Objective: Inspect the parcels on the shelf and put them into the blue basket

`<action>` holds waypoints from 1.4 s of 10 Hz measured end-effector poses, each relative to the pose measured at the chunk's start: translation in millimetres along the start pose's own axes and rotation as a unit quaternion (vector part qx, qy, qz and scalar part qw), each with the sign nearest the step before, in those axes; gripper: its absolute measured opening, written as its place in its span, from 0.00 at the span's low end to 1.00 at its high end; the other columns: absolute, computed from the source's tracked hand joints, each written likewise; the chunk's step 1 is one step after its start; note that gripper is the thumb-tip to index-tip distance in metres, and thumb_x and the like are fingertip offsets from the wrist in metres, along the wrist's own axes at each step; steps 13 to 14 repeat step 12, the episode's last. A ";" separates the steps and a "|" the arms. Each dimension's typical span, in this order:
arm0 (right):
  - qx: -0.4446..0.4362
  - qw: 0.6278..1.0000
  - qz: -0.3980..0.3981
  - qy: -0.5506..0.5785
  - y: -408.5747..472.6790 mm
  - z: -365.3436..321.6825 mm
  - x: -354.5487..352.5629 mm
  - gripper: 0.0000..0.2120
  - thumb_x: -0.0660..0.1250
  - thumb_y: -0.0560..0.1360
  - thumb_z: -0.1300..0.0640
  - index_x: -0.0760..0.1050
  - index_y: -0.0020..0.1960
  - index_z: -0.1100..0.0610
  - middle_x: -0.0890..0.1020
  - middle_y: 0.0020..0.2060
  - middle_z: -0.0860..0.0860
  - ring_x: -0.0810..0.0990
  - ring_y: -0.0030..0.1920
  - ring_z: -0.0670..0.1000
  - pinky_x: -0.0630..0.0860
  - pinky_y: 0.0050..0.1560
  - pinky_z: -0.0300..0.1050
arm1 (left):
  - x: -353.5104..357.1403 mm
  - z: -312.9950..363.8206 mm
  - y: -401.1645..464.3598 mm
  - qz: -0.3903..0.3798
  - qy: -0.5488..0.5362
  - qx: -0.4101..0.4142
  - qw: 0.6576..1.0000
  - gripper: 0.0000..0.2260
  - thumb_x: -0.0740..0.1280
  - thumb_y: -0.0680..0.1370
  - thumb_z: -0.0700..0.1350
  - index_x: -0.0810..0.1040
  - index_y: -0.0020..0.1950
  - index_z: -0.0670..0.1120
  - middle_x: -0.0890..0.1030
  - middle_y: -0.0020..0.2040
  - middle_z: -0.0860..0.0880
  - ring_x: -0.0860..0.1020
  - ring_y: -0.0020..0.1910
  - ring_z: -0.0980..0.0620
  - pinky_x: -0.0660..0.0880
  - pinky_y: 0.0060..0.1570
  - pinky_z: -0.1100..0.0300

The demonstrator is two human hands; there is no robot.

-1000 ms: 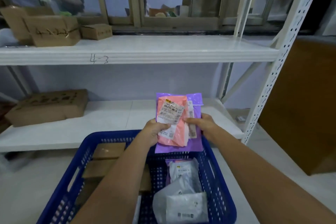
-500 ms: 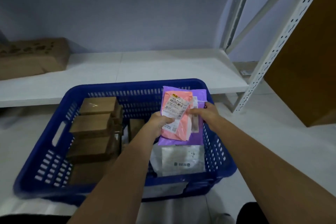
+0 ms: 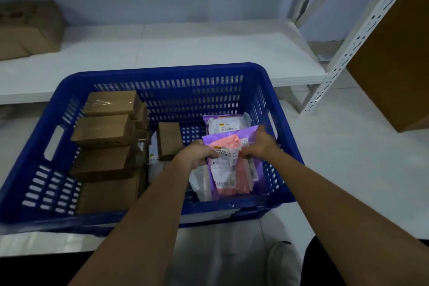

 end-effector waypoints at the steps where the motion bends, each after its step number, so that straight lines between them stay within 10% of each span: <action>1: 0.030 0.999 -0.030 -0.010 -1.2 10.7 9.7 0.37 0.78 0.65 0.65 0.60 0.66 0.60 0.73 0.51 0.53 0.74 0.52 0.54 0.73 0.48 0.42 | 1.4 -4.7 3.8 0.003 0.075 -0.004 0.997 0.18 0.72 0.73 0.34 0.70 0.60 0.41 0.78 0.58 0.44 0.78 0.56 0.48 0.77 0.53 0.57; 4: -0.025 0.991 -0.026 -0.126 -3.6 16.1 22.3 0.40 0.80 0.64 0.61 0.58 0.67 0.57 0.71 0.59 0.57 0.75 0.60 0.60 0.77 0.58 0.51 | 12.8 -11.9 15.2 -0.010 0.265 0.000 0.964 0.30 0.71 0.73 0.32 0.64 0.72 0.38 0.75 0.62 0.40 0.78 0.54 0.46 0.78 0.49 0.59; 6: -0.143 0.840 -0.014 -0.524 1.4 4.9 39.4 0.35 0.69 0.70 0.36 0.66 0.70 0.52 0.70 0.63 0.56 0.70 0.64 0.56 0.76 0.54 0.52 | 21.1 -18.6 17.8 -0.016 0.425 0.008 0.905 0.19 0.71 0.74 0.38 0.73 0.64 0.38 0.75 0.50 0.45 0.76 0.46 0.49 0.75 0.46 0.58; 7: -0.139 0.781 -0.033 -0.608 6.1 11.2 47.2 0.33 0.68 0.72 0.37 0.67 0.70 0.54 0.70 0.64 0.56 0.72 0.62 0.56 0.76 0.55 0.51 | 31.6 -21.6 21.3 -0.023 0.468 0.018 0.883 0.20 0.71 0.74 0.39 0.73 0.65 0.38 0.78 0.52 0.44 0.78 0.48 0.48 0.71 0.38 0.62; 8: -0.133 0.763 -0.046 -0.630 9.9 15.3 50.2 0.32 0.65 0.75 0.38 0.65 0.72 0.56 0.69 0.66 0.57 0.71 0.64 0.57 0.74 0.55 0.52 | 34.6 -22.3 26.9 -0.013 0.483 0.026 0.875 0.23 0.71 0.75 0.40 0.70 0.69 0.38 0.77 0.62 0.41 0.77 0.59 0.45 0.74 0.51 0.57; 10: -0.130 0.753 -0.041 -0.644 16.2 15.9 53.3 0.31 0.64 0.75 0.38 0.68 0.69 0.57 0.70 0.65 0.57 0.72 0.62 0.56 0.72 0.53 0.50 | 28.8 -22.8 27.5 -0.015 0.463 0.016 0.886 0.23 0.71 0.74 0.40 0.71 0.68 0.38 0.79 0.55 0.41 0.79 0.45 0.48 0.71 0.36 0.62; 14: -0.145 0.775 -0.025 -0.615 19.7 9.3 49.2 0.34 0.71 0.71 0.41 0.63 0.71 0.53 0.74 0.61 0.56 0.75 0.60 0.55 0.75 0.52 0.49 | 16.2 -32.9 22.9 -0.043 0.470 -0.089 0.877 0.13 0.70 0.77 0.44 0.77 0.58 0.39 0.81 0.56 0.45 0.80 0.54 0.50 0.75 0.55 0.58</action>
Point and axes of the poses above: each hand's wrist, its own y-axis towards the middle knuckle, its own x-axis out of the palm, z = x × y, the point moved 8 cm from there along y, towards the middle knuckle
